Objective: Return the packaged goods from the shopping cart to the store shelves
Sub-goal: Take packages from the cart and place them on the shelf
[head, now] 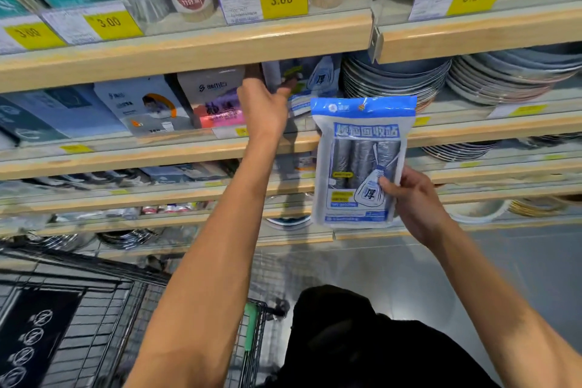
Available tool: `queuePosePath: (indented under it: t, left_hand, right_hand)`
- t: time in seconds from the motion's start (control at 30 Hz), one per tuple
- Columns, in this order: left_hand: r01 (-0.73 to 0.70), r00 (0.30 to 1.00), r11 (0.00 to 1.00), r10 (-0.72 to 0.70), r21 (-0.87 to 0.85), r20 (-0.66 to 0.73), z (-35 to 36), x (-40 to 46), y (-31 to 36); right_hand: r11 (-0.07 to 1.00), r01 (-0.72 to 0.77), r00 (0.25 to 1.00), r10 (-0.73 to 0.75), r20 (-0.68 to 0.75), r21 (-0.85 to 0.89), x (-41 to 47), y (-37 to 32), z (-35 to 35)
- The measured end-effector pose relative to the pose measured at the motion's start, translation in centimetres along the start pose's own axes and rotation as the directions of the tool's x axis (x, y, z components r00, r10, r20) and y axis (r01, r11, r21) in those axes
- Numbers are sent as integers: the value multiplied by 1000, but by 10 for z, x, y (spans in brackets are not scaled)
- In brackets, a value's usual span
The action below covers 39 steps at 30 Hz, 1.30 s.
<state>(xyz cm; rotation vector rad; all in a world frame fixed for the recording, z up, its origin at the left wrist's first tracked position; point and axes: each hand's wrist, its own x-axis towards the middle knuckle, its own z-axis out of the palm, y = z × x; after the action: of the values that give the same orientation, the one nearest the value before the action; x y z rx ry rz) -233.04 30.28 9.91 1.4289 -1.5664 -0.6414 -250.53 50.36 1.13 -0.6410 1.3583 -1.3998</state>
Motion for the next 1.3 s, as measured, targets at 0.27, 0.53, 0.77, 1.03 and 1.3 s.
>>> queuePosePath:
  t: [0.27, 0.53, 0.77, 1.03, 1.3]
  left_hand:
    - [-274, 960, 801, 260, 533, 103, -19, -4, -20]
    - [71, 990, 994, -60, -84, 127, -23, -34, -31]
    - [79, 834, 984, 24, -162, 551, -26, -67, -52]
    - [101, 948, 985, -52, -138, 315, -14, -21, -24]
    - [-115, 978, 894, 25, 433, 208, -2, -11, -13]
  right_hand:
    - [988, 155, 986, -153, -66, 24, 8, -22, 0]
    - [963, 188, 982, -189, 12, -195, 43, -66, 38]
    - [946, 235, 972, -223, 76, -224, 70, -88, 76]
    - [751, 275, 916, -394, -74, -600, 95, -90, 107]
    - [571, 206, 927, -374, -28, -795, 100, -65, 87]
